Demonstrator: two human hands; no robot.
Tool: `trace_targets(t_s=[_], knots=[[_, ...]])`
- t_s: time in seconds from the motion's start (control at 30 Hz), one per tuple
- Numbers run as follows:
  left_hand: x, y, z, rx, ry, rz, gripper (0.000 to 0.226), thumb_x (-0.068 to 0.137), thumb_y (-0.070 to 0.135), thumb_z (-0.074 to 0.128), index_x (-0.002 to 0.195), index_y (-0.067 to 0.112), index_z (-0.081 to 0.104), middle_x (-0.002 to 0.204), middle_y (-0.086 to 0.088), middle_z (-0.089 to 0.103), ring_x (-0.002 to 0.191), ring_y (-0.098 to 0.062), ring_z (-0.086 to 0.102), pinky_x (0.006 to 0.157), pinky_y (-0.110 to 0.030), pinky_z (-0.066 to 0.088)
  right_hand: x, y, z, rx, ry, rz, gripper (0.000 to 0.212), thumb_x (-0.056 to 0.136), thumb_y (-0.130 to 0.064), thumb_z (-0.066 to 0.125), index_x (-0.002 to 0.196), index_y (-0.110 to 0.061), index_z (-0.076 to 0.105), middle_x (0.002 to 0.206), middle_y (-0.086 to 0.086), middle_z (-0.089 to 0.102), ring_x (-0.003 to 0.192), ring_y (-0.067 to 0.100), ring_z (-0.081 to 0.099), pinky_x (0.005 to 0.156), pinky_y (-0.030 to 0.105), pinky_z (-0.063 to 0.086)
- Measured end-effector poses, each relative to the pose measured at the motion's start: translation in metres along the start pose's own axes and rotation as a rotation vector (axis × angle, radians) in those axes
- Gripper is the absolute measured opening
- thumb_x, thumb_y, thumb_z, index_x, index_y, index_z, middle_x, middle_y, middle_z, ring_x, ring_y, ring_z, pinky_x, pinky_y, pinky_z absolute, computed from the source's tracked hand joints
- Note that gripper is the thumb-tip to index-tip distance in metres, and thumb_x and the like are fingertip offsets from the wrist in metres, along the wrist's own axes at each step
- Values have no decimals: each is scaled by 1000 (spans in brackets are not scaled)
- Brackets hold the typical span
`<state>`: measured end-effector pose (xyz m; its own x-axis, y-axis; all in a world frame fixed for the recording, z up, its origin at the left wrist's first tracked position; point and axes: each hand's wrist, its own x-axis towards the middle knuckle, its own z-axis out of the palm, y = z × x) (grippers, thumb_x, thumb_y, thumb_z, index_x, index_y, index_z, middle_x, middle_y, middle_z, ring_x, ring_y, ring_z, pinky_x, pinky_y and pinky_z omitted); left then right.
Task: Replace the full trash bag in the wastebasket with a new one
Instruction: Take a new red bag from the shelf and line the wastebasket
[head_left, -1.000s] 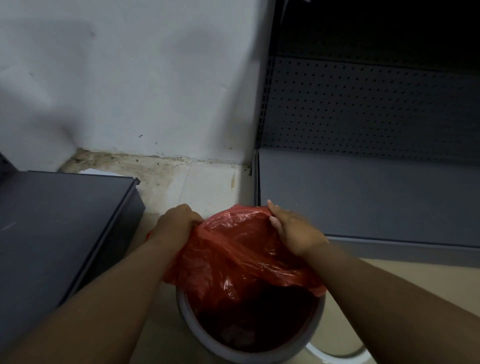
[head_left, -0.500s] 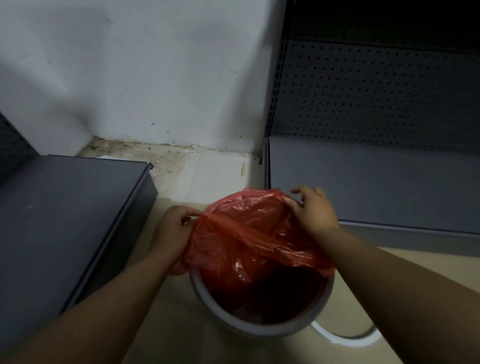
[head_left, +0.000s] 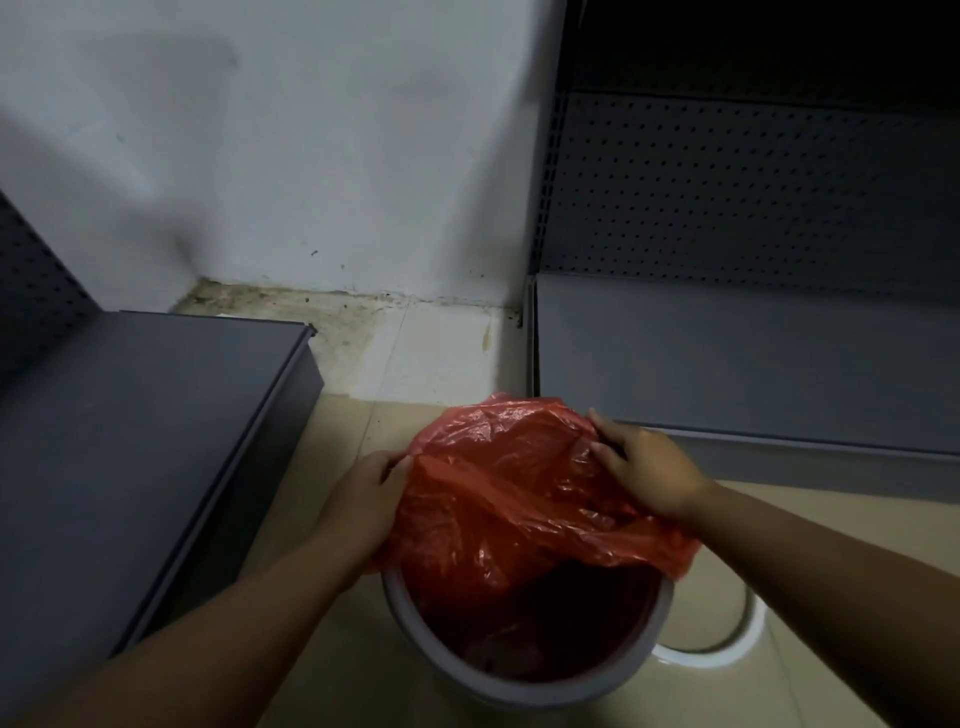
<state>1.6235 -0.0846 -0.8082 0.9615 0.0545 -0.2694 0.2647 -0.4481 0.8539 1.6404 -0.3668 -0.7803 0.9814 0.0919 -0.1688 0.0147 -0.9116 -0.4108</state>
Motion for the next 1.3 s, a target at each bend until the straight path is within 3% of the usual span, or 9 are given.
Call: trace_targets(t_s=[0.17, 0.47, 0.63, 0.73, 0.87, 1.0, 1.07, 1.17, 1.3], knots=[[-2, 7, 5, 114, 43, 40, 36, 93, 40, 41, 110, 19, 65, 105, -4, 69, 96, -23, 64, 90, -44, 52, -7, 1, 11, -162, 29, 111, 53, 100, -33, 35, 151, -28, 18, 130, 21, 48, 120, 35, 49, 102, 36, 38], [2, 16, 2, 25, -15, -4, 28, 90, 40, 44, 109, 28, 61, 103, -3, 68, 96, -25, 63, 85, -43, 54, 8, -13, 10, 195, 205, 370, 37, 97, -14, 45, 134, -8, 52, 131, 19, 59, 123, 36, 52, 100, 33, 40], [5, 9, 0, -80, -69, 2, 38, 92, 38, 41, 129, 30, 50, 126, -6, 62, 114, -26, 58, 99, -50, 47, 22, -13, 11, 293, 295, 462, 29, 97, -13, 46, 121, -5, 61, 119, 22, 64, 113, 39, 56, 92, 35, 43], [-2, 3, 2, -144, -89, 42, 45, 92, 40, 37, 138, 43, 36, 138, 2, 51, 125, -21, 50, 103, -51, 44, 23, -9, 13, 367, 400, 478, 36, 96, -15, 50, 130, -4, 55, 132, 22, 54, 120, 37, 52, 102, 35, 39], [-7, -8, 2, -167, -116, 101, 62, 77, 63, 38, 138, 51, 29, 145, 5, 44, 131, -21, 45, 104, -52, 43, 4, -8, 13, 205, 515, 117, 35, 98, -27, 43, 118, -6, 63, 119, 14, 60, 112, 30, 55, 96, 31, 37], [-7, 4, 5, 51, -48, 193, 79, 68, 75, 39, 138, 39, 37, 147, 1, 37, 132, -19, 40, 107, -48, 40, -32, -13, 7, 26, 165, -511, 65, 94, -56, 23, 103, -15, 73, 99, 0, 74, 95, 16, 65, 92, 30, 39], [-6, 11, 5, 143, -14, 248, 62, 71, 69, 46, 119, 32, 55, 144, 0, 37, 130, -18, 39, 109, -44, 38, -41, -10, 5, -32, 4, -575, 62, 90, -62, 28, 104, -21, 72, 99, -5, 73, 95, 11, 63, 94, 28, 41], [-6, 11, 5, 283, 20, 313, 24, 85, 37, 62, 99, 19, 67, 132, 1, 39, 118, -10, 37, 104, -31, 34, -47, -2, 4, -57, 21, -630, 40, 83, -55, 51, 91, -25, 74, 85, -9, 72, 81, 5, 62, 79, 20, 47], [-11, 8, -1, 396, 44, 506, 32, 84, 45, 59, 84, 15, 70, 107, 9, 53, 100, -9, 49, 89, -21, 43, -55, 9, 1, -75, 74, -660, 23, 84, -32, 51, 75, -21, 70, 74, -6, 68, 74, 5, 54, 70, 2, 35]])
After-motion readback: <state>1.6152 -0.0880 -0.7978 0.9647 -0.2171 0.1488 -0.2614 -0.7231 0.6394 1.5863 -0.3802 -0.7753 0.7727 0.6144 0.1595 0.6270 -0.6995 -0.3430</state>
